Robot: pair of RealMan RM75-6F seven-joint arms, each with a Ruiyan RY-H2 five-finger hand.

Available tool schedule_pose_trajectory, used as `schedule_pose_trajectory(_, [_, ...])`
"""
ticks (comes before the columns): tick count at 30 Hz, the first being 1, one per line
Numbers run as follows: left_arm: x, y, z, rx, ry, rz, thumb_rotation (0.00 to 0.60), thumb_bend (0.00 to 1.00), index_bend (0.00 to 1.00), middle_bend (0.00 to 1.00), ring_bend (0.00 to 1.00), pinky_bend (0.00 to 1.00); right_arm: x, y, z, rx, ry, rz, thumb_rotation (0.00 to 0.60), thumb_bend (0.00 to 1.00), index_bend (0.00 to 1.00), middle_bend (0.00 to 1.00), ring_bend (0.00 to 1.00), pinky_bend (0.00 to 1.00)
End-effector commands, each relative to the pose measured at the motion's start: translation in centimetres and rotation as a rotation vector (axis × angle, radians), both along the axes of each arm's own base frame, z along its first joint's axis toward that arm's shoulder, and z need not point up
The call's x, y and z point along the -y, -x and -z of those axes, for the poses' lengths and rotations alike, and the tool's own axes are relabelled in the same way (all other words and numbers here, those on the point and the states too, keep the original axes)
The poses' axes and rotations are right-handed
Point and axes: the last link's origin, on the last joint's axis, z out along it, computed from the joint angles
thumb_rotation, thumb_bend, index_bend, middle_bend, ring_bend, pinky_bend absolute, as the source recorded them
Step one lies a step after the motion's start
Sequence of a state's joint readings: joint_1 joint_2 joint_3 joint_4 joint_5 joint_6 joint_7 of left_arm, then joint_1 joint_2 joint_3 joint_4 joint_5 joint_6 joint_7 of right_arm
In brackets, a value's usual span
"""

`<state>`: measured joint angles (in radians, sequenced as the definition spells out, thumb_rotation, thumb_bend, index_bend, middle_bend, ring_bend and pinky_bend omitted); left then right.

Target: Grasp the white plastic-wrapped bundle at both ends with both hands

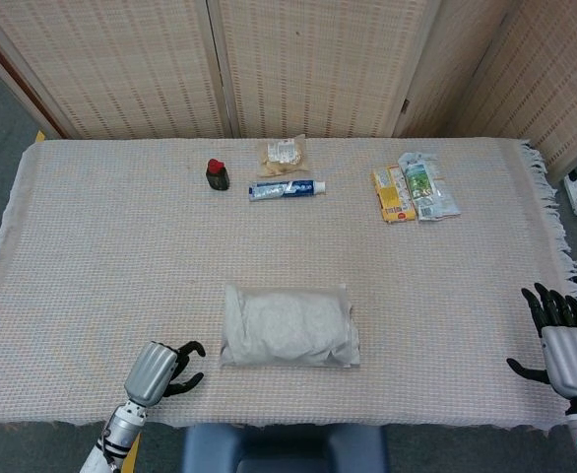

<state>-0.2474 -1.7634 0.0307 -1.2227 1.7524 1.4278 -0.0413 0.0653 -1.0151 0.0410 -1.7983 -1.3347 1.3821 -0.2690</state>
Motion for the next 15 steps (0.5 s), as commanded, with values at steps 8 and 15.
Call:
schedule_pose_trajectory(8, [0.0,-2.2,2.9,-0.005,-0.019,0.056,0.6,0.27,0.48,1.0,1.0,1.0,0.0,0.0,0.0,0.01,-0.009,0.007,0.535,0.09,0.0,0.0,0.0,0.0])
schedule_pose_trajectory(15, [-0.5,-2.9,4.6,-0.014,-0.041,0.1,0.6,0.27,0.5,1.0,1.0,1.0,-0.2,-0.1,-0.2,0.036,-0.027,0.018,0.537,0.09,0.0,0.0,0.0,0.0])
